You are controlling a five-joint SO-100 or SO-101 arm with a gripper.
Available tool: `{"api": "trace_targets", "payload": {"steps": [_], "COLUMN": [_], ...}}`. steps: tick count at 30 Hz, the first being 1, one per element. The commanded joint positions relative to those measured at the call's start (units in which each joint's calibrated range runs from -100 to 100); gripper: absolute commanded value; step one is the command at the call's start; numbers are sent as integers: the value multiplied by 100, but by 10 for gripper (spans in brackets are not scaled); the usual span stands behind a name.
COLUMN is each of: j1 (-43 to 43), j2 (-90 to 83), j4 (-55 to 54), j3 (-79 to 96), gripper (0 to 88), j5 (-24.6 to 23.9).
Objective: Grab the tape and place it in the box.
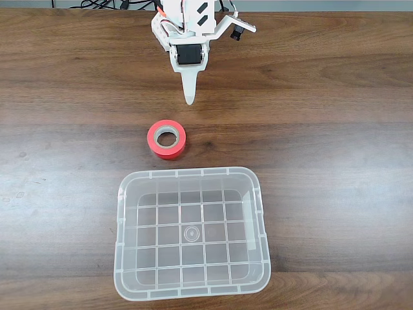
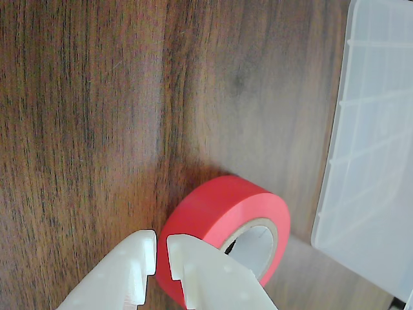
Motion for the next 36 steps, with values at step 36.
{"api": "trace_targets", "payload": {"steps": [36], "j1": [747], "j2": [57], "j4": [16], "j3": [-1763], "gripper": [12], "j5": [19]}}
